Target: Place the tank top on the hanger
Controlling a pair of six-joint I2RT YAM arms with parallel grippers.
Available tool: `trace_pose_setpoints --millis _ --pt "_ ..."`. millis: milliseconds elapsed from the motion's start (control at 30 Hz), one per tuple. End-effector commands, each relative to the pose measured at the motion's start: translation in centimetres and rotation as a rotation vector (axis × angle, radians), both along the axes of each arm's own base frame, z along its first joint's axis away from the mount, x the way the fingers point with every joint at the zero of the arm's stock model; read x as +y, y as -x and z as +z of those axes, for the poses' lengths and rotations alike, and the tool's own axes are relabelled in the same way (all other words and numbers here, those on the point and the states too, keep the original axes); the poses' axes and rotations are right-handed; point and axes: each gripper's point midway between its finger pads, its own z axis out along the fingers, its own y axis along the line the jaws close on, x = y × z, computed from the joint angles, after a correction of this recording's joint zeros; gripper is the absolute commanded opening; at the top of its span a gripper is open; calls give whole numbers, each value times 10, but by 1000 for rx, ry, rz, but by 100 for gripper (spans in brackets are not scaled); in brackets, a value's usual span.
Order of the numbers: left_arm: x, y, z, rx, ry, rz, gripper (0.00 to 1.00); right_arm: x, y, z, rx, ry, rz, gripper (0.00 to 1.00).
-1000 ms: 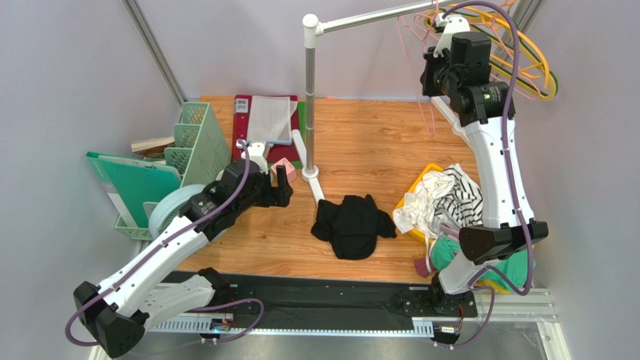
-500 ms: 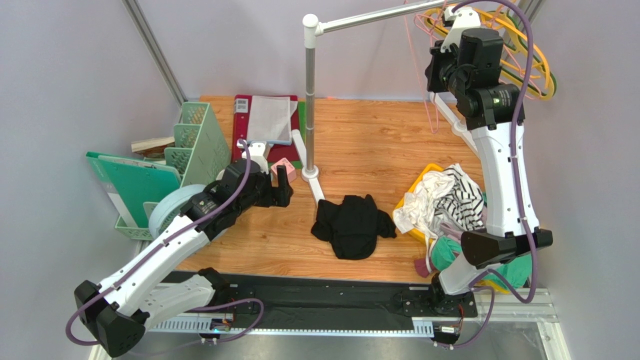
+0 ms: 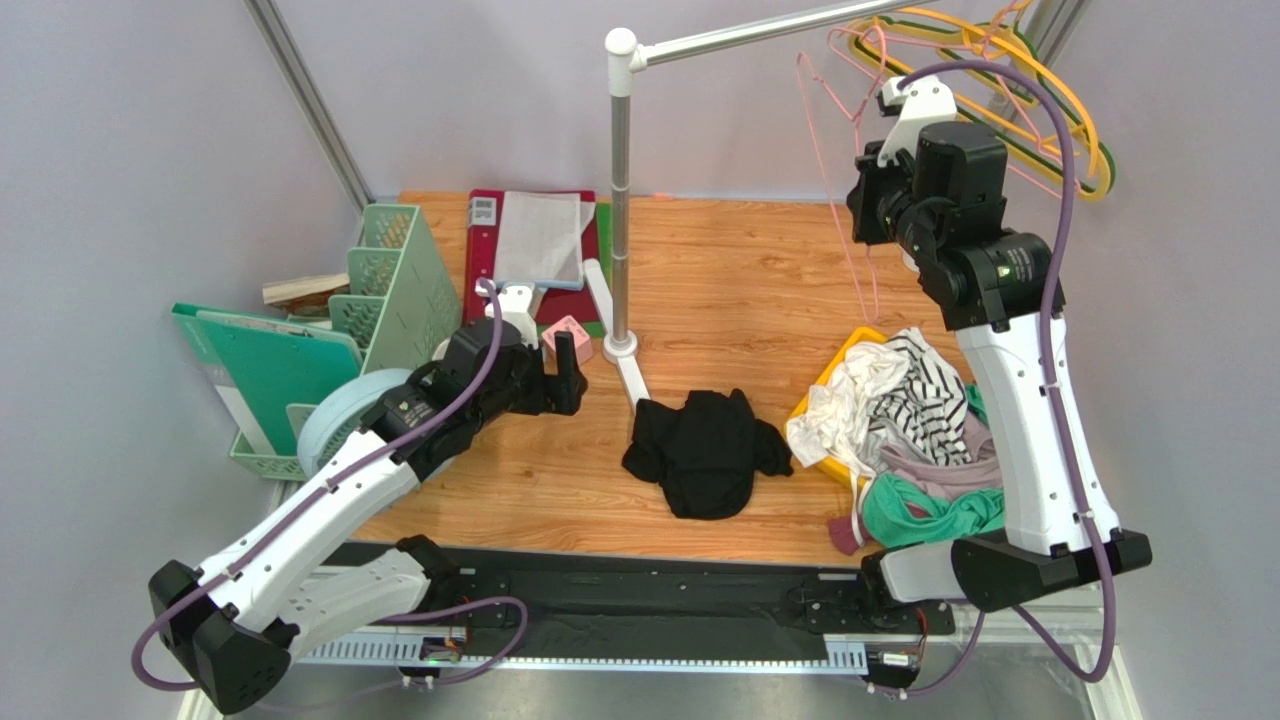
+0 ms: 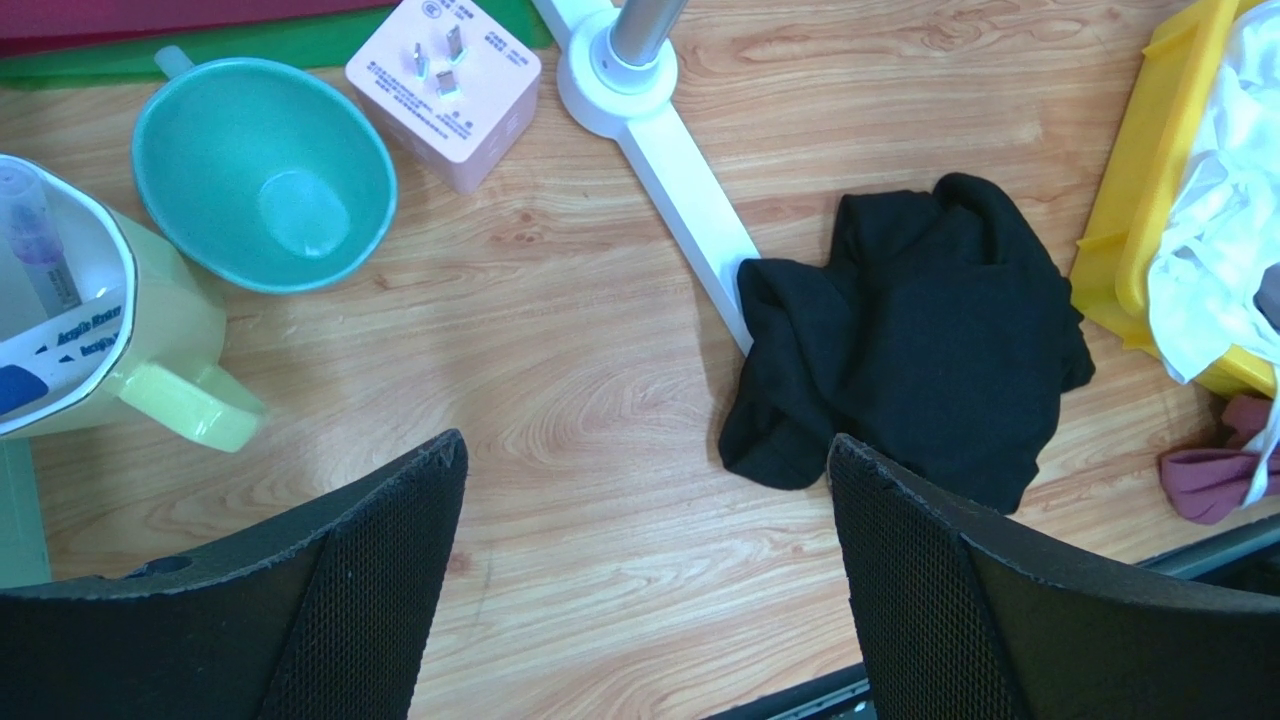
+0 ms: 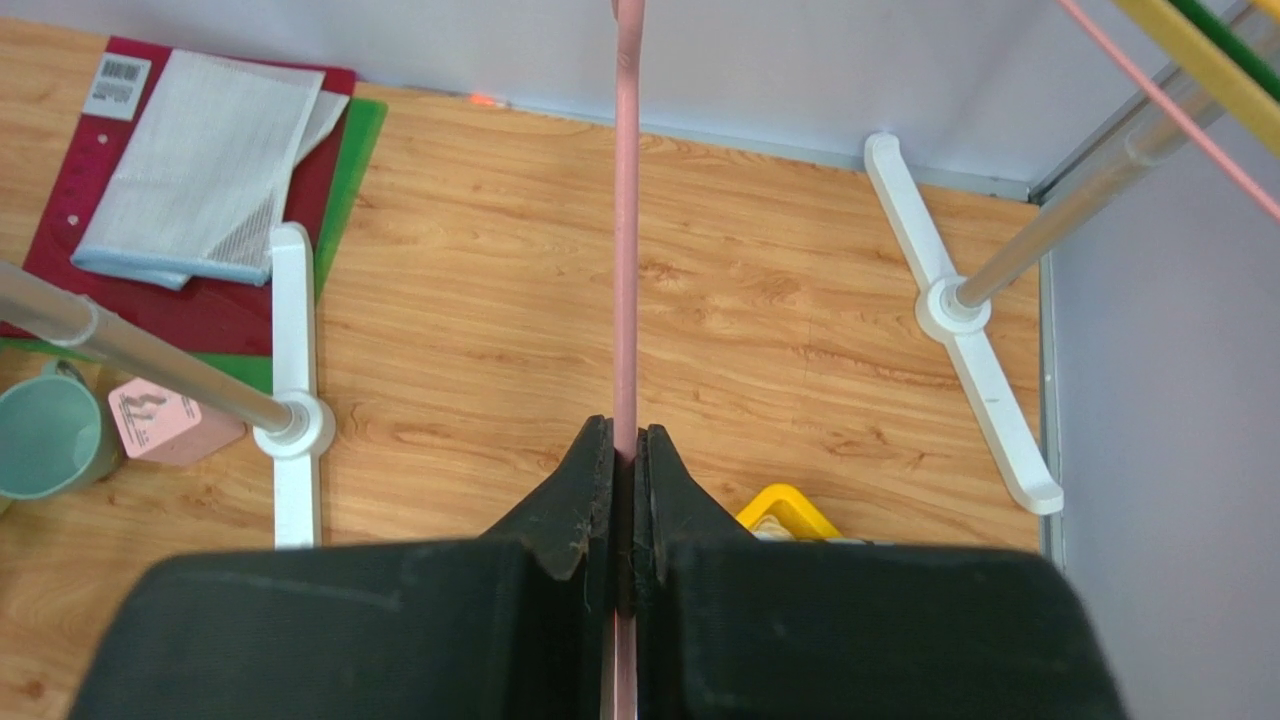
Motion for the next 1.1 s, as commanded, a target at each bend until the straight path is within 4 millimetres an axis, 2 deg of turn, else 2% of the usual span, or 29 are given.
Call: trace_pose_setpoints --millis 0,367,500,733,767,833,900,1000,1067 --pt "-4 0 2 -4 -12 -37 94 5 20 3 -16 -28 2 0" --pt "-9 -5 5 -3 -35 -57 94 24 61 -34 68 12 41 0" --pt "-9 -5 3 0 -41 -61 94 39 76 -50 109 2 82 0" --pt "-10 -6 -1 -7 -83 -81 94 52 100 -88 212 -52 112 0" --pt "-12 -6 -3 -6 -87 -91 94 55 105 -100 244 -50 124 0" --pt "-21 -4 -4 -12 -91 -124 93 60 116 -108 273 -89 137 0" --pt "-30 -4 -11 1 -100 -149 92 61 128 -125 315 -102 142 0" --pt "-51 1 -21 24 -100 -206 91 63 141 -144 367 -131 135 0" --pt "-73 7 -29 34 -94 -263 91 62 148 -145 369 -159 130 0"
